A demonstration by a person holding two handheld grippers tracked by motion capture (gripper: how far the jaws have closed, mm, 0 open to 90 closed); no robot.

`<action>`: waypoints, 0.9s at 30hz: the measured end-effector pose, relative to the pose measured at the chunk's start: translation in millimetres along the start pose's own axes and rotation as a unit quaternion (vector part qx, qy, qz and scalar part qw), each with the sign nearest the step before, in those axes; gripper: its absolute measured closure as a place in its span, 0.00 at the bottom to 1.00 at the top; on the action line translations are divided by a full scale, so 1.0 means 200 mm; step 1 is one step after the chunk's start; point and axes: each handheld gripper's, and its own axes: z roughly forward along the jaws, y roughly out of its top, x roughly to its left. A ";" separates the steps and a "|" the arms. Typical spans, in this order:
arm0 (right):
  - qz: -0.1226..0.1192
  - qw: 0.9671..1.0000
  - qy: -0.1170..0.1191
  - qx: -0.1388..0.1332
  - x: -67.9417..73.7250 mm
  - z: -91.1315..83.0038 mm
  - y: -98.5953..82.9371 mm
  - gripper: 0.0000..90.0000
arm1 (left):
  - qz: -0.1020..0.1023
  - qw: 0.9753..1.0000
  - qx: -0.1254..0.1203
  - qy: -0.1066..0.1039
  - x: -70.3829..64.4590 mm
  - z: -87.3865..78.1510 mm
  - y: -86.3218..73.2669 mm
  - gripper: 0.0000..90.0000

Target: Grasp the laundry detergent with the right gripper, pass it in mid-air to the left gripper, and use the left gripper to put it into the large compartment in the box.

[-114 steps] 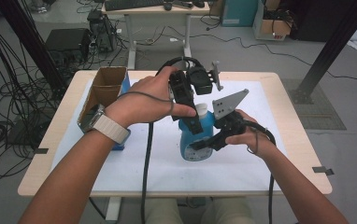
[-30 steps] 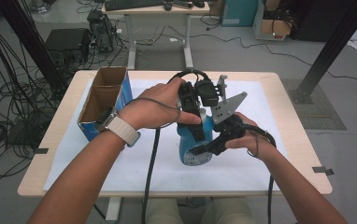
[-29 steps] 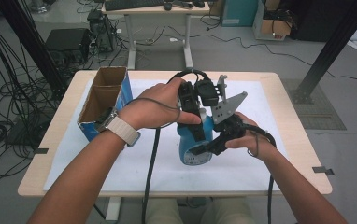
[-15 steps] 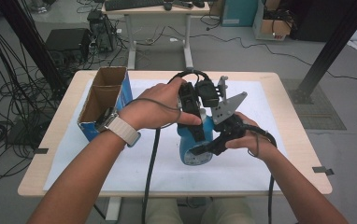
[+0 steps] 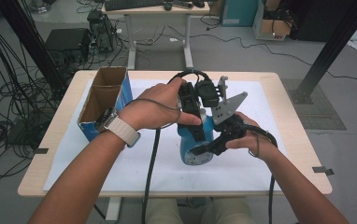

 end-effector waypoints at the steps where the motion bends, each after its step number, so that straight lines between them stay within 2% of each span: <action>1: 0.001 1.000 0.000 0.000 0.00 0.00 0.00 0.48 | 0.000 1.000 0.000 0.000 0.00 0.00 0.00 0.42; 5: -0.008 1.000 -0.007 0.000 -0.01 0.00 0.00 0.48 | 0.002 1.000 0.001 0.001 0.00 0.00 0.00 0.42; 8: -0.001 1.000 -0.003 0.000 0.00 -0.01 0.00 0.48 | 0.003 1.000 0.003 0.002 0.00 -0.01 0.01 0.42; 10: -0.007 1.000 -0.008 -0.001 0.00 -0.01 0.00 0.48 | 0.001 1.000 0.002 0.001 0.00 -0.01 0.01 0.42; 11: -0.008 1.000 -0.008 -0.001 0.00 -0.01 0.00 0.48 | -0.001 1.000 -0.011 0.002 0.00 0.00 0.01 0.42; 12: -0.008 1.000 -0.009 -0.001 0.00 -0.01 0.01 0.48 | -0.001 1.000 -0.011 0.002 0.00 0.00 0.01 0.42; 14: -0.009 1.000 -0.009 -0.001 -0.01 -0.02 0.01 0.48 | 0.000 1.000 -0.007 0.002 0.00 -0.01 0.01 0.42; 15: -0.010 1.000 -0.010 -0.001 -0.01 -0.02 0.01 0.48 | 0.002 1.000 0.004 0.005 0.00 -0.02 0.02 0.42; 27: -0.014 1.000 -0.015 0.001 -0.02 -0.03 0.03 0.48 | 0.005 1.000 0.001 0.010 0.00 -0.04 0.02 0.42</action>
